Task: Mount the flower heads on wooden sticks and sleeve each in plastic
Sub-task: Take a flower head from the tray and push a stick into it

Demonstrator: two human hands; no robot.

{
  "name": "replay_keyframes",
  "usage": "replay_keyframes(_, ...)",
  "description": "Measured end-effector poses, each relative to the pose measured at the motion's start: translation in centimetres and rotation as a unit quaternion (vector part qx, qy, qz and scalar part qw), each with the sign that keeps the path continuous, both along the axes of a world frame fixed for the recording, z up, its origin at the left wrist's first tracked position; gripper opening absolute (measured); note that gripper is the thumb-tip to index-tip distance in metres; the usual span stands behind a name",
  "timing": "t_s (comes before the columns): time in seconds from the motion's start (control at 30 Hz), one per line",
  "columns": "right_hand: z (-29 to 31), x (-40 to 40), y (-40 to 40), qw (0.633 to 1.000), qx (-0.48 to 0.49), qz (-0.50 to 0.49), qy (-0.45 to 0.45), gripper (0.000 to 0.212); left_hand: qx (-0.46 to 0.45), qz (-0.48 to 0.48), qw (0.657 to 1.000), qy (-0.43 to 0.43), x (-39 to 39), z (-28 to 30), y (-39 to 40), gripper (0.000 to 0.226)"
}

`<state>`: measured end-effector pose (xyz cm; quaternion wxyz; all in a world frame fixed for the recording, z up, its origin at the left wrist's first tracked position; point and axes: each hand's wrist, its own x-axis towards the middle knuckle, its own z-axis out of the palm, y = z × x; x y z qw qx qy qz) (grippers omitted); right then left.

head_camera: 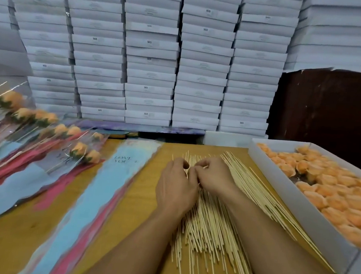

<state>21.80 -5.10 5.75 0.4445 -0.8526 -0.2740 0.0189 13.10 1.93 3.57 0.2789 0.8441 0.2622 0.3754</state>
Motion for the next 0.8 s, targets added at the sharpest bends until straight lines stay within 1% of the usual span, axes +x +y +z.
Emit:
replay_keyframes(0.03, 0.0, 0.0, 0.1, 1.0, -0.02, 0.001, -0.015, 0.026, 0.004, -0.004, 1.0, -0.011, -0.1, -0.1, 0.0, 0.017)
replay_keyframes(0.13, 0.2, -0.2, 0.2, 0.998, -0.053, 0.005, -0.033, 0.011, 0.012, -0.016, 0.999, -0.035, -0.2, 0.2, -0.1, 0.013)
replay_keyframes(0.23, 0.7, 0.4, -0.4, 0.996, -0.069, -0.037, -0.044, 0.033, 0.022, -0.026, 0.999, -0.034, -0.2, 0.2, -0.3, 0.017)
replay_keyframes(0.33, 1.9, 2.2, -2.3, 0.988, -0.081, -0.107, -0.075, 0.041, 0.023, -0.033, 0.999, -0.032, -0.3, 0.1, -0.4, 0.019)
replay_keyframes(0.4, 2.8, 3.7, -4.0, 0.981, -0.103, -0.141, -0.087, 0.036, 0.018, -0.032, 0.999, -0.029, -0.3, 0.1, -0.4, 0.019)
replay_keyframes(0.5, 4.4, 6.3, -7.6, 0.957, -0.165, -0.209, -0.113, 0.019, 0.013, -0.035, 0.999, -0.024, -0.3, 0.1, -0.4, 0.02)
replay_keyframes(0.6, 5.8, 8.4, -11.8, 0.926, -0.248, -0.269, -0.097, 0.007, 0.008, -0.031, 0.999, -0.016, -0.2, 0.1, -0.4, 0.02)
replay_keyframes(0.63, 6.0, 8.9, -13.1, 0.914, -0.289, -0.271, -0.083, 0.008, 0.007, -0.029, 0.999, -0.013, -0.1, 0.0, -0.4, 0.019)
replay_keyframes(0.73, 6.0, 10.9, -15.7, 0.886, -0.415, -0.205, -0.02, 0.031, 0.004, -0.026, 1.0, -0.009, 0.0, -0.1, -0.4, 0.017)
replay_keyframes(0.8, 5.9, 11.6, -16.8, 0.873, -0.456, -0.171, 0.023, 0.05, 0.002, -0.025, 1.0, -0.008, 0.1, -0.2, -0.4, 0.017)
